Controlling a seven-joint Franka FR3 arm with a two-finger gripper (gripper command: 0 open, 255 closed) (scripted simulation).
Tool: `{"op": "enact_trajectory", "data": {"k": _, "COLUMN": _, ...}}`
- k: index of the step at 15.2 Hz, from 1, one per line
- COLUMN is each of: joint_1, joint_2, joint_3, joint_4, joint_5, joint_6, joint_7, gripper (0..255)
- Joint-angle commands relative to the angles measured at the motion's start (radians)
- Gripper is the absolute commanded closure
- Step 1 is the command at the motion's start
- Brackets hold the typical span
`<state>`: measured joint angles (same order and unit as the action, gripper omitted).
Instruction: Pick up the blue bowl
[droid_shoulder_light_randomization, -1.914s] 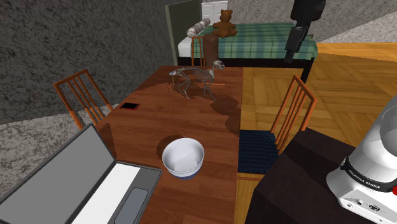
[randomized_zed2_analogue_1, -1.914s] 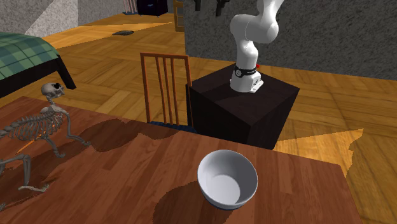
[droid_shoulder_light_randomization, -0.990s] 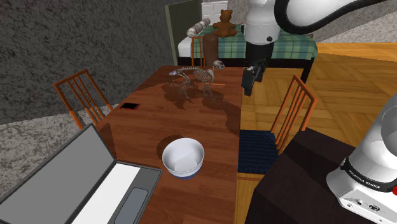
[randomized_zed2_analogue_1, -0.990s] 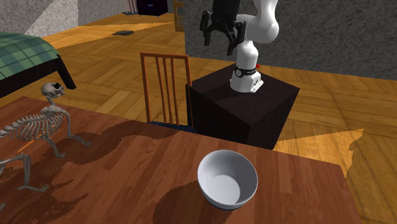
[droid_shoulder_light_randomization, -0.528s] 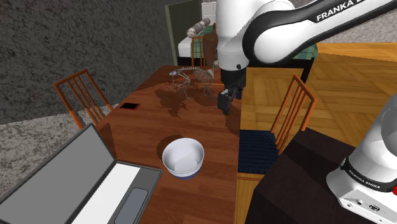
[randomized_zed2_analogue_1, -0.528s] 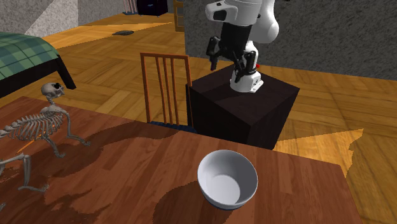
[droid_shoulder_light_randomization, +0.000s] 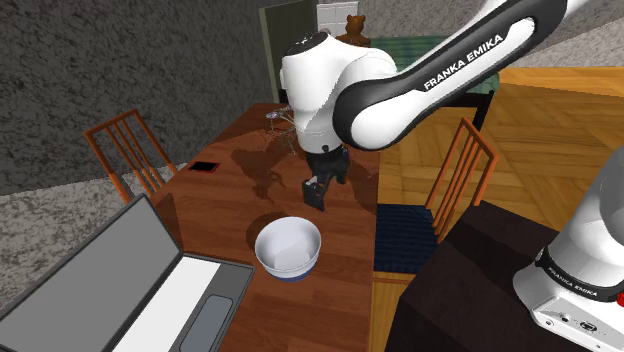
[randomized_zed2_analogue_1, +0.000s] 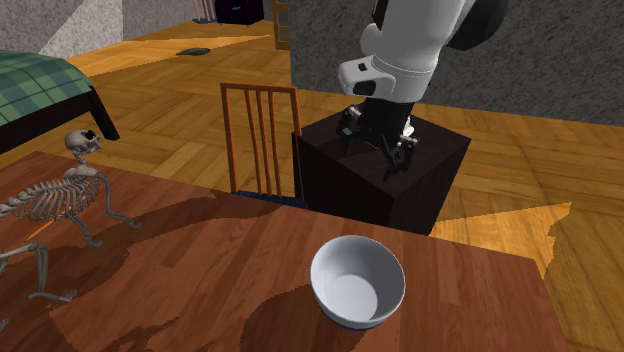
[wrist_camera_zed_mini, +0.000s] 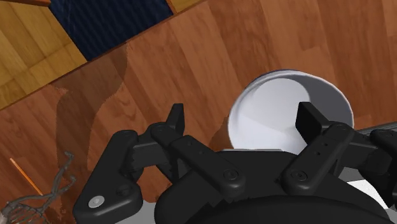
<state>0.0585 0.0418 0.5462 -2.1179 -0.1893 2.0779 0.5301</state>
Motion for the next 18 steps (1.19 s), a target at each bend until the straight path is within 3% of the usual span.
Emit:
{"op": "enact_trajectory", "data": {"k": 1, "joint_1": 0.019, "joint_2": 0.077, "joint_3": 0.011, "joint_4": 0.039, "joint_5": -0.052, "joint_6": 0.011, "joint_7": 0.059, "gripper": 0}}
{"op": "enact_trajectory", "data": {"k": 9, "joint_1": 0.163, "joint_2": 0.425, "joint_3": -0.020, "joint_4": 0.312, "joint_5": -0.244, "joint_6": -0.025, "joint_7": 0.238, "gripper": 0}}
{"op": "enact_trajectory", "data": {"k": 18, "joint_1": 0.364, "joint_2": 0.811, "joint_3": -0.097, "joint_4": 0.750, "joint_5": -0.346, "joint_6": -0.135, "joint_7": 0.295, "gripper": 0}}
